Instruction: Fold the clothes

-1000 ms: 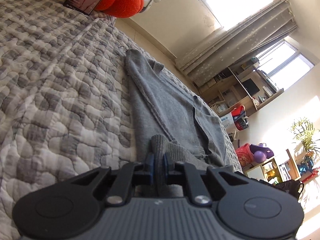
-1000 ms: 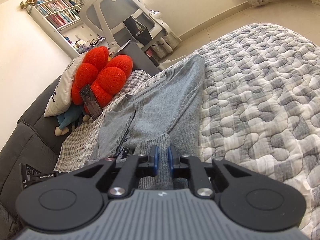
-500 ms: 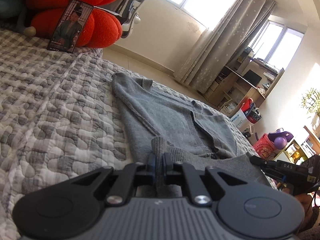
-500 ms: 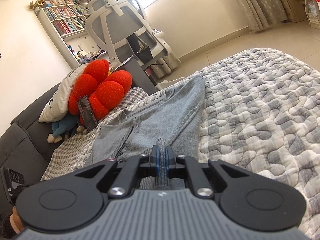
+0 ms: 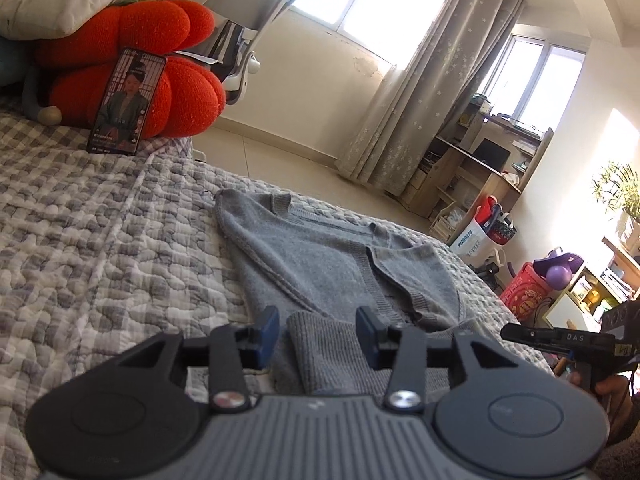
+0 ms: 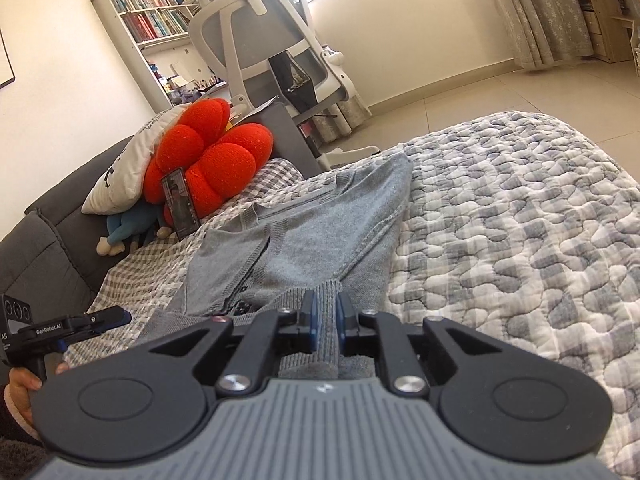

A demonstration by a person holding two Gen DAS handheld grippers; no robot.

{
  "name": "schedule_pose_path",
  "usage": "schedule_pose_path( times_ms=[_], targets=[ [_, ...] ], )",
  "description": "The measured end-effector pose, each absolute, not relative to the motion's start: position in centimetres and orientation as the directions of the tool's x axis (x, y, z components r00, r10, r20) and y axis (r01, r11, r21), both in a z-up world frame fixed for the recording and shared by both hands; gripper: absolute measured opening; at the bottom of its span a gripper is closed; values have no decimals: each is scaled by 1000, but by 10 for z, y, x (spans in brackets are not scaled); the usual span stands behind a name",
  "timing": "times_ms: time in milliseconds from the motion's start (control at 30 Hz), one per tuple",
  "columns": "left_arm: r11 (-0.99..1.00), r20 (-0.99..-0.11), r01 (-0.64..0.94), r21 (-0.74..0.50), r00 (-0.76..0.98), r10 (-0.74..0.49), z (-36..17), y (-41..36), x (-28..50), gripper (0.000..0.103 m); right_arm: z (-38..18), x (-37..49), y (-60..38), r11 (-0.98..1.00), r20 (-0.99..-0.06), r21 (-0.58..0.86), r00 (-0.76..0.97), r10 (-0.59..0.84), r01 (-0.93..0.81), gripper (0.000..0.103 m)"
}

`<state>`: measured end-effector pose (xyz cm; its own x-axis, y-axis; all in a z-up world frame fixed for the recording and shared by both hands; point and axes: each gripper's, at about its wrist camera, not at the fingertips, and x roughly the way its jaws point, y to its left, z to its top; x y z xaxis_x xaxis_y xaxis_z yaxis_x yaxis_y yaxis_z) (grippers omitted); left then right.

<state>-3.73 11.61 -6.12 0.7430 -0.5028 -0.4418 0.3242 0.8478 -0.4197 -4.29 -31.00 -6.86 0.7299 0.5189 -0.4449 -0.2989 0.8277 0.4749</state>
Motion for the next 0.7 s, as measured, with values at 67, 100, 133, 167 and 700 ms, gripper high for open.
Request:
schedule_pose_path(
  times_ms=[67, 100, 133, 167, 700],
  targets=[
    [845, -461, 323, -425, 726, -510, -62, 120, -41, 53, -67, -50, -312, 830, -458, 462, 717, 526, -314, 20],
    [844, -471, 323, -428, 718, -513, -62, 121, -43, 53, -67, -53, -313, 830, -463, 460, 713, 528, -316, 26],
    [843, -481, 322, -431, 709, -516, -63, 123, -44, 55, -66, -55, -314, 829, -466, 460, 708, 530, -318, 35],
    [845, -489, 320, -427, 705, -514, -63, 125, -46, 56, -66, -58, -315, 826, -467, 465, 704, 535, -319, 37],
    [682, -559, 182, -708, 446, -699, -80, 161, -73, 61, -63, -93, -346, 744, -557, 625, 533, 637, -235, 43]
  ],
)
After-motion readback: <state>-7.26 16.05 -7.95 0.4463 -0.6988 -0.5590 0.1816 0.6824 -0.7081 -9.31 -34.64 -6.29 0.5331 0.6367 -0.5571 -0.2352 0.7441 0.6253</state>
